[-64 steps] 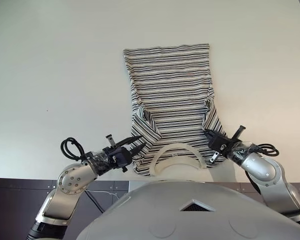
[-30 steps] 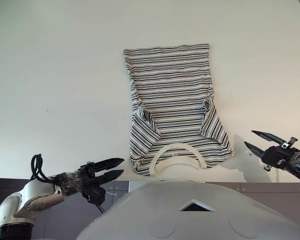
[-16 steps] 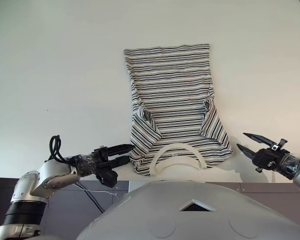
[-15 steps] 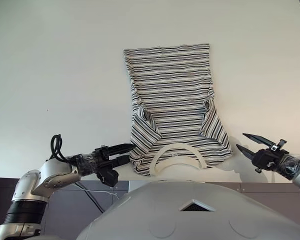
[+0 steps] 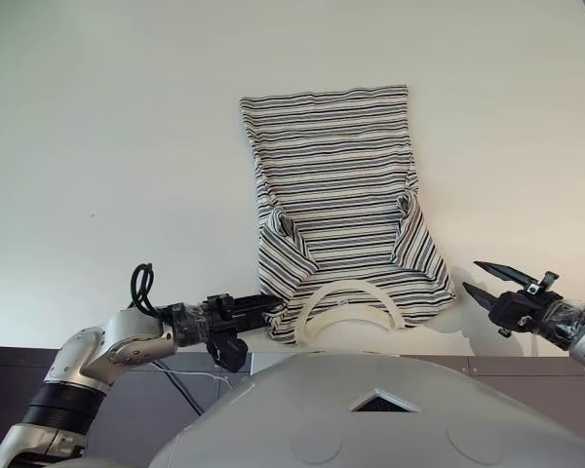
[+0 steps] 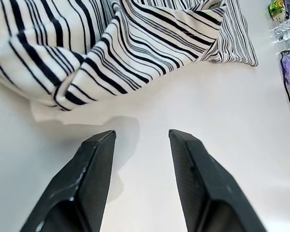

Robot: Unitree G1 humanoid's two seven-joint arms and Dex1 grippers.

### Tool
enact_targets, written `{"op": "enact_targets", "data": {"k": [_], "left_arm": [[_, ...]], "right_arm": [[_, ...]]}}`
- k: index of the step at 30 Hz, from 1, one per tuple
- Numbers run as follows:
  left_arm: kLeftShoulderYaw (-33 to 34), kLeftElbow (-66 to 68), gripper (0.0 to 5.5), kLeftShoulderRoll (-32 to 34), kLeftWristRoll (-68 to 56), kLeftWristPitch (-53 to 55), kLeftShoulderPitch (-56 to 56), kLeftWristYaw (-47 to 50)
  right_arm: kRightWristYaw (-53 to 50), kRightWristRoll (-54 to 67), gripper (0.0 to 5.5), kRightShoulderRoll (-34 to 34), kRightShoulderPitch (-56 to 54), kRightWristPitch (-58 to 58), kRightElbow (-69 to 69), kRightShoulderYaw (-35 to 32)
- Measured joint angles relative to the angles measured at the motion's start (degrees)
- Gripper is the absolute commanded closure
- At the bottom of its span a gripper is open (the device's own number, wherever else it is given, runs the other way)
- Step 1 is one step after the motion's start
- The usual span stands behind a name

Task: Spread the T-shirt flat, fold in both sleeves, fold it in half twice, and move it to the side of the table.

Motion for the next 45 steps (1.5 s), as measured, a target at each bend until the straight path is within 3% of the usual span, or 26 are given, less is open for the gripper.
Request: {"op": "enact_targets", "data": {"k": [11,13,18,25,45], "left_arm": [[-0.23,0.34,5.39,2.69,0.01,-0.05,-0.41,4.7],[0.62,1.35,5.39,4.42,0.12,-0.13,-0.23,6.44],[1.85,3.46,5.4,7.69,1.27,-0.13,-0.21,8.91],[2.2,4.64,5.4,10.6,3.17,-0.08,-0.26,10.72],[1.96,4.84,5.4,11.18,3.39,-0.06,-0.49,10.97]], "right_arm": [[-9.31,-11.04,3.49,-2.04,-0.37,-9.87,4.57,-2.9],[-10.73,-14.23,3.49,-2.2,-0.26,-11.56,4.51,-1.91],[-10.56,-16.68,2.63,-2.15,1.25,-13.56,-0.5,1.24],[-10.26,-21.84,2.63,-3.12,-1.22,-15.06,-3.2,5.06],[-14.76,-26.51,2.63,-4.05,-5.31,-17.89,-4.6,15.65]]}}
